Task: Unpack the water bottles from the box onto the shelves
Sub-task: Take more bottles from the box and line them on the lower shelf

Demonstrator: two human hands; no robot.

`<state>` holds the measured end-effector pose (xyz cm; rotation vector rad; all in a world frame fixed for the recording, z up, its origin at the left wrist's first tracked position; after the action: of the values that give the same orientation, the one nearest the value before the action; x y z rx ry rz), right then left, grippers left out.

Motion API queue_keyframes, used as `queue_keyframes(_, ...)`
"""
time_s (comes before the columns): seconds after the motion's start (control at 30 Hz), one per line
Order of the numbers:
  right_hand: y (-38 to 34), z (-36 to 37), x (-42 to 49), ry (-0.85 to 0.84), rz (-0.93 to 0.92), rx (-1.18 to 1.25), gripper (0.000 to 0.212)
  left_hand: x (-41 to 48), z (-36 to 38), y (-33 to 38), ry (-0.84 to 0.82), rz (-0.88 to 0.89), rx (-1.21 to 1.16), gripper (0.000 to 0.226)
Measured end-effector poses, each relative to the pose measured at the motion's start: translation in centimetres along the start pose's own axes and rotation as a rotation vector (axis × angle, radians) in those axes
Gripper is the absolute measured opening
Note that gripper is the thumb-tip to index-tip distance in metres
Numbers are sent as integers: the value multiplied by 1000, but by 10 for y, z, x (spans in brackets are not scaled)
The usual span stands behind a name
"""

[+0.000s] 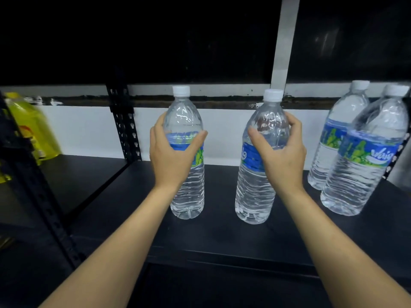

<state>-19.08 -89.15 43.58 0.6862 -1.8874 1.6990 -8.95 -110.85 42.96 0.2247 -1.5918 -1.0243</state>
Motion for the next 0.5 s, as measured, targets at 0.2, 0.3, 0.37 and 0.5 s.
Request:
queue_keyframes(0.2, 13, -10, -7, -61, -5, -7, 71, -43, -3, -5, 103, 137, 149, 87)
queue_keyframes(0.3, 31, -17, -27, -114, 20, -20, 70, -75, 8, -3, 111, 438, 286, 64)
queue_keyframes(0.37, 47, -20, -45, -151, 74, 8, 70, -98, 24, -3, -20, 603, 259, 53)
queue_keyframes(0.5, 72, -28, -79, -209, 167, 34, 62, -131, 59, -22, -345, 104, -61, 46)
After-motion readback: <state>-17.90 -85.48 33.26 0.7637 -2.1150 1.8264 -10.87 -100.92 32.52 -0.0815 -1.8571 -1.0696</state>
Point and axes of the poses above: each hand's wrist, its own x-axis towards the middle knuckle, its own z-axis out of the palm, y = z × x, the point moved 4 cm from there along x, towards the middle knuckle, and after that the axes turned 9 degrees about -x, right-handed, at the moved point
